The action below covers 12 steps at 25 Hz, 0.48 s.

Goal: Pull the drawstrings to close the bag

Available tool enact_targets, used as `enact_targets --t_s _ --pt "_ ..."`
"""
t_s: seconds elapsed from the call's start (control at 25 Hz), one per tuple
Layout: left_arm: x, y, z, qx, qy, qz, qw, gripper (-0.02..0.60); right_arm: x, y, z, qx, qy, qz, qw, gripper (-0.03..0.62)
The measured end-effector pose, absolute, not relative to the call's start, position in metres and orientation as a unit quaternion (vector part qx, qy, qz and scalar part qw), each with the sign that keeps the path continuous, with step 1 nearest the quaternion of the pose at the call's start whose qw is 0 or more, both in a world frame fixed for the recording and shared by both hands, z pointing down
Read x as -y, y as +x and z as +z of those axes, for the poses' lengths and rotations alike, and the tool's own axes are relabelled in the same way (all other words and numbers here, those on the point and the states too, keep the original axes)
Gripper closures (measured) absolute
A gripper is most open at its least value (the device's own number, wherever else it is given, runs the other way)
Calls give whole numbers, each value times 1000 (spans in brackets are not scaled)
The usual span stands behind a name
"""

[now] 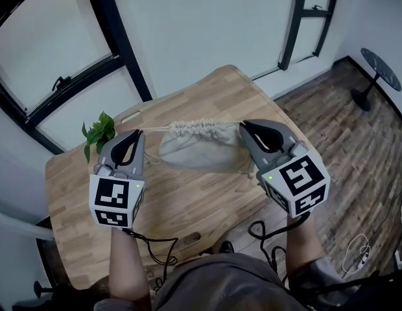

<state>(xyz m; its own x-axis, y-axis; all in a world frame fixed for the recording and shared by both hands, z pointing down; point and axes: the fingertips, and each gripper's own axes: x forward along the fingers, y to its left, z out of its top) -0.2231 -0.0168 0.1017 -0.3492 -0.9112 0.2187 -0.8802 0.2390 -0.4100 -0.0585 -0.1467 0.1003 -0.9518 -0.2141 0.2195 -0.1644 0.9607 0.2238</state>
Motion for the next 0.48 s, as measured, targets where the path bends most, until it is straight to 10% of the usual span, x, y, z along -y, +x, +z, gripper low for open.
enact_targets --t_s 0.48 --pt "11 -221 97 -785 -570 -239 39 574 142 -55 98 982 101 -102 119 559"
